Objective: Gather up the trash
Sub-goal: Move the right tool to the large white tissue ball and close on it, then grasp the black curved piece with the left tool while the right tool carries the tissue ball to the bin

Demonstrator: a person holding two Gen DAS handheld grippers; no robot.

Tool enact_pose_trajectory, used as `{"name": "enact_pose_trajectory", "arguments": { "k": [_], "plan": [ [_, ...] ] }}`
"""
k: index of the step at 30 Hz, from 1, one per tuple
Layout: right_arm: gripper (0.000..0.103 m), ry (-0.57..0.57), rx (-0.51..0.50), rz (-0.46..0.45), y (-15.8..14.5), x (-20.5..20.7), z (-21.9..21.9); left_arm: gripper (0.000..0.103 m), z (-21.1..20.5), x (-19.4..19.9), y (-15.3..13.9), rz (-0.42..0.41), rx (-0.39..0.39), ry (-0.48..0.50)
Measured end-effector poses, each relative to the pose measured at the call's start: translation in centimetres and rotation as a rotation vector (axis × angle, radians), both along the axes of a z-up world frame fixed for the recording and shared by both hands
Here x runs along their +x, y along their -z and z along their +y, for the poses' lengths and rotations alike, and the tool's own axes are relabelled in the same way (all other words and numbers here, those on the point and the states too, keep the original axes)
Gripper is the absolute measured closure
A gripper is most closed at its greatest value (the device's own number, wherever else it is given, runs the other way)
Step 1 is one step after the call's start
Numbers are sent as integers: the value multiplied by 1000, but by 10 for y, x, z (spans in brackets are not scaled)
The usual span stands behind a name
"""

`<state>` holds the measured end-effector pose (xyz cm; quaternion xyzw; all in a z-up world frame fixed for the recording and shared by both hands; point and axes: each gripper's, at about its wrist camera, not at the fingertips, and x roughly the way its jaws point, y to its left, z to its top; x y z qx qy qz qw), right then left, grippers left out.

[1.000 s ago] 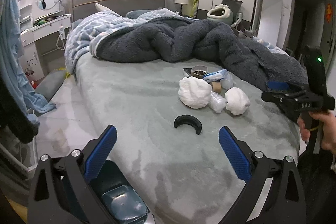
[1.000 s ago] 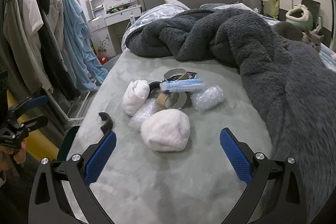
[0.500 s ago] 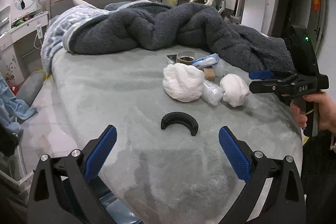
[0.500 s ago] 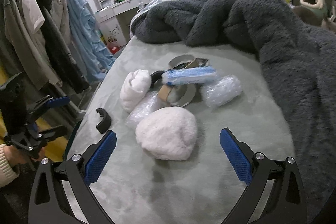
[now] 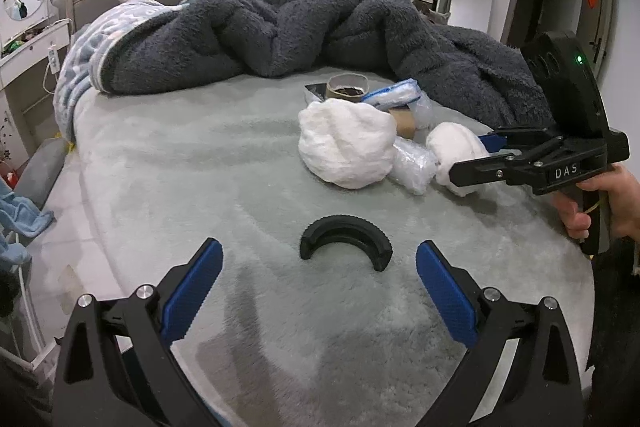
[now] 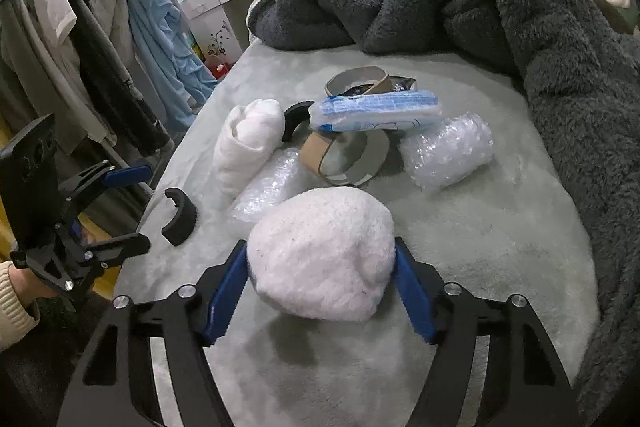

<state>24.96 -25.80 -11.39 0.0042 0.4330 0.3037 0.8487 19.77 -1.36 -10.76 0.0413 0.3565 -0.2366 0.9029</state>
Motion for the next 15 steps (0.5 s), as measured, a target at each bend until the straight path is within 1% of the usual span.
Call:
{"name": "enact_pose_trajectory", "arguments": {
  "k": [3, 4, 5, 6, 9, 12, 15],
  "plan": [
    [39, -1, -4, -5, -2, -2, 0, 7, -4, 1, 2, 1, -11, 20],
    [40, 1, -3, -7, -3, -2, -1, 12, -6, 1, 2, 2, -11, 24],
    [40, 6, -1, -10, -5, -3, -2, 20, -8, 2, 3, 9, -11, 32],
    [40, 11, 3, -12, -7, -4, -3, 22, -10, 3, 4, 14, -11, 37],
    [40, 30, 18, -14, -12, -6, -5, 23, -13, 5, 5, 21, -18, 40],
    [40, 39, 18, -19, -16, -12, -6, 28, -14, 7, 5, 26, -28, 35],
    [40, 56, 29, -17, -20, -16, -6, 36, -13, 7, 6, 34, -33, 34]
  ]
}}
